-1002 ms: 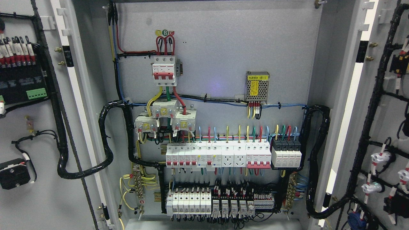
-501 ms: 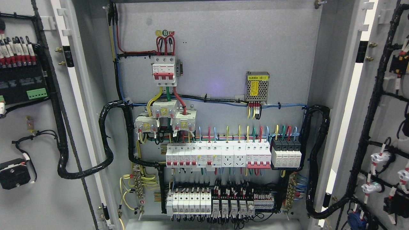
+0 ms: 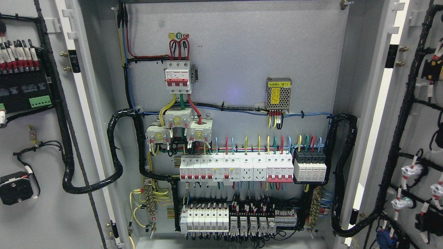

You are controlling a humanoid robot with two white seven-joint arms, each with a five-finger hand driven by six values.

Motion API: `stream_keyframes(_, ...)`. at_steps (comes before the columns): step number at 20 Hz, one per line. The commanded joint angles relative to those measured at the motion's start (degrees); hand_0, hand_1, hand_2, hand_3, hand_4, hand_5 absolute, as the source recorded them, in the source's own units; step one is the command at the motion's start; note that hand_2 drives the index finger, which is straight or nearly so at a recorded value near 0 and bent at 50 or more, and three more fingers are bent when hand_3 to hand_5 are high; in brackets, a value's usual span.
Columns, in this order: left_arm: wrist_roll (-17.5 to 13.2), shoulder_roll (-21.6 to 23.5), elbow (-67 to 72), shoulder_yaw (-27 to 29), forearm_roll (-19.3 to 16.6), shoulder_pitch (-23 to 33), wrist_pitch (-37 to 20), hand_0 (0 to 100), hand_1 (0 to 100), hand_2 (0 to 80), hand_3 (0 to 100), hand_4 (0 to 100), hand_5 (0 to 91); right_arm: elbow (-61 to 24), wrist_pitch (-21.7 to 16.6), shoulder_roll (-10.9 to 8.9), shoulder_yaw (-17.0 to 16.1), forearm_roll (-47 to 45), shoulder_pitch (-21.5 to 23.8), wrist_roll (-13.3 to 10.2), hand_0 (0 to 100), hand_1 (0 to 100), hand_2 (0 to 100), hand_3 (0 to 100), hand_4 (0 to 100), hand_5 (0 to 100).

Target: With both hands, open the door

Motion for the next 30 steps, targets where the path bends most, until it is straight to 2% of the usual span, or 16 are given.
stream_keyframes(1, -0.1, -1.5, 25.2, -0.4, -0.1, -5.8, -9.2, 0, 0, 0.0, 0, 3, 0.0, 37.5, 0.1, 7.89, 0.9, 0.3, -10.2, 0.0, 23, 0, 0, 0, 0, 0)
stream_keyframes(4, -0.4, -2.6, 33.8, -0.4, -0.1, -10.3, -8.4, 0, 0, 0.0, 0, 3, 0.0, 48.0, 0.3, 10.17, 0.9, 0.4, -15.8, 0.0, 23, 0, 0, 0, 0, 0)
stream_keyframes(7, -0.4, -4.0, 39.1, -0.2, 0.0, -14.3, -1.4, 0, 0, 0.0, 0, 3, 0.0, 55.1, 1.8, 11.49, 0.9, 0.4, -20.3, -1.2, 23, 0, 0, 0, 0, 0)
stream_keyframes(11, -0.3, -5.3, 41.3, 0.4, 0.6, -18.8, 14.0, 0, 0, 0.0, 0, 3, 0.0, 57.9, 9.9, 12.03, 1.0, 0.4, -23.4, -7.0, 23, 0, 0, 0, 0, 0)
stream_keyframes(14, -0.1, -5.7, 44.9, 1.6, 0.5, -21.5, 21.1, 0, 0, 0.0, 0, 3, 0.0, 58.0, 16.4, 12.20, 0.9, 2.9, -25.5, -8.9, 23, 0, 0, 0, 0, 0)
stream_keyframes(17, -0.1, -7.0, 48.5, 1.6, 0.4, -23.5, 23.1, 0, 0, 0.0, 0, 3, 0.0, 58.2, 20.5, 12.29, 0.9, 4.7, -27.3, -10.3, 23, 0, 0, 0, 0, 0)
stream_keyframes(21, 0.0, -7.2, 52.8, 1.6, 0.3, -25.0, 27.5, 0, 0, 0.0, 0, 3, 0.0, 59.2, 27.0, 12.29, 0.9, 6.9, -29.5, -10.3, 23, 0, 0, 0, 0, 0)
stream_keyframes(25, 0.0, -7.3, 52.8, 1.6, 0.3, -25.2, 35.1, 0, 0, 0.0, 0, 3, 0.0, 60.6, 29.5, 12.81, 0.9, 11.2, -30.8, -10.4, 23, 0, 0, 0, 0, 0)
stream_keyframes(28, 0.0, -7.3, 52.3, 1.6, 0.2, -25.2, 36.3, 0, 0, 0.0, 0, 3, 0.0, 63.2, 31.1, 14.39, 0.9, 12.6, -32.1, -10.8, 23, 0, 0, 0, 0, 0)
stream_keyframes(30, 0.0, -7.3, 52.2, 1.6, 0.3, -25.2, 36.6, 0, 0, 0.0, 0, 3, 0.0, 64.6, 31.8, 14.92, 0.9, 12.8, -32.8, -12.4, 23, 0, 0, 0, 0, 0)
